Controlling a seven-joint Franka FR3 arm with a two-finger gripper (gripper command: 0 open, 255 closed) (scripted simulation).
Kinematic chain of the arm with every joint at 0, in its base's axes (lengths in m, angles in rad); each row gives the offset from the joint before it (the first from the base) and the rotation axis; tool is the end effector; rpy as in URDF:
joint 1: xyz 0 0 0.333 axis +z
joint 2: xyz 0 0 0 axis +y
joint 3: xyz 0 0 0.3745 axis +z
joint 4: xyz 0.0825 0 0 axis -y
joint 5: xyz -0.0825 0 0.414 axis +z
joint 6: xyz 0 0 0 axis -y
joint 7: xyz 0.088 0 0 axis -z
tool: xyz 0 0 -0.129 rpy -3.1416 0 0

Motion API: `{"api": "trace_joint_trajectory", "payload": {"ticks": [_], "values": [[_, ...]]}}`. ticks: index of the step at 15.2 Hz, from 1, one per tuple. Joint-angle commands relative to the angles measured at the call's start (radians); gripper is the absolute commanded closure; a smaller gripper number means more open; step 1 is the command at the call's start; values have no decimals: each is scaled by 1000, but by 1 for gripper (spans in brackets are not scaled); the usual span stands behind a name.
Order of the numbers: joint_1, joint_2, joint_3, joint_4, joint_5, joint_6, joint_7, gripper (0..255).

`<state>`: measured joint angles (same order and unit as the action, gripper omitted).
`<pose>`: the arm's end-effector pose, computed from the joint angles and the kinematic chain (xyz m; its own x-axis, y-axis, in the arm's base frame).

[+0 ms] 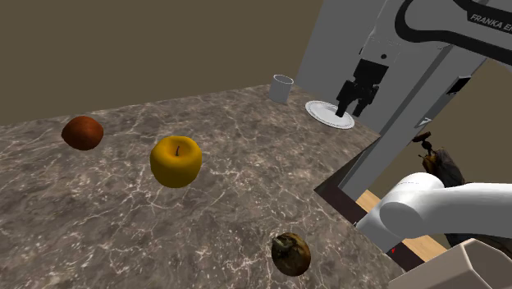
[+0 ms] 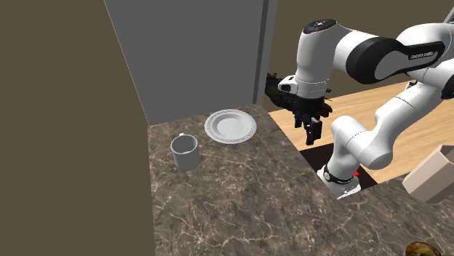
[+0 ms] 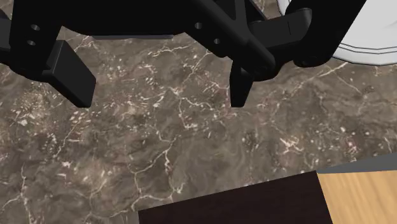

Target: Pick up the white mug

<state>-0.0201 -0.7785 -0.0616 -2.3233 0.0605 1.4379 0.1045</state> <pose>0.2807 -0.0217 0.6132 0.9811 -0.1542 -0.1172 -0.1653 -0.9820 -0.0918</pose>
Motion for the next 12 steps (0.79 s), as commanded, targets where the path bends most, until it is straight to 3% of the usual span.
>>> {"api": "trace_joint_trajectory", "payload": {"ticks": [1, 12], "values": [[0, 0, 0, 0, 0, 0, 0, 0], [1, 357, -24, 163, -39, 268, -51, 0]]}}
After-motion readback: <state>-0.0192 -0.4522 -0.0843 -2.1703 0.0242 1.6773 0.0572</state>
